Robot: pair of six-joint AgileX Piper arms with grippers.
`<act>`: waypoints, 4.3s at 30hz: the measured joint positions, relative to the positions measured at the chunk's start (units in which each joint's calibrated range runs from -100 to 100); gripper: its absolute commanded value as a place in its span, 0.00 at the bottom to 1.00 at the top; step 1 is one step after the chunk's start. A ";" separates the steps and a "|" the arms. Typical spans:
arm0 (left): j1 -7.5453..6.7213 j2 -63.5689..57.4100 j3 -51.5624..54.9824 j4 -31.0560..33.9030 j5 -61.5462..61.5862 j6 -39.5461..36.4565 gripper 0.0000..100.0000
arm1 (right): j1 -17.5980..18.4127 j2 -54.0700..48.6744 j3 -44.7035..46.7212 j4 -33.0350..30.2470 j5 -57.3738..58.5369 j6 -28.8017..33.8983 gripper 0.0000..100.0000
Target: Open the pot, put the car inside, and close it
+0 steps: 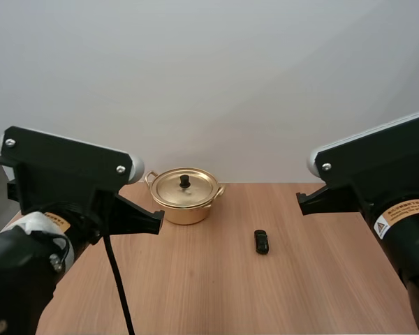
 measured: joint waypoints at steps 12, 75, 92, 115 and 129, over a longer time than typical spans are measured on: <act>0.06 22.66 -20.21 -11.35 11.96 15.11 0.04 | -3.48 3.34 0.00 17.48 27.91 -17.51 0.00; -5.01 96.88 -45.37 -12.68 -7.08 16.06 0.00 | -7.79 3.34 -0.37 35.23 28.48 -19.06 0.00; -4.72 72.99 -54.53 -12.67 2.25 9.30 0.00 | -7.79 15.99 -1.67 46.83 35.04 -26.81 0.00; 4.02 41.83 -68.87 -10.19 25.99 0.98 0.00 | -7.79 60.13 -13.13 55.86 27.31 -37.47 0.81; 4.02 41.83 -68.87 -10.08 25.99 0.98 0.00 | -7.71 76.16 -18.11 64.94 24.66 -46.20 0.77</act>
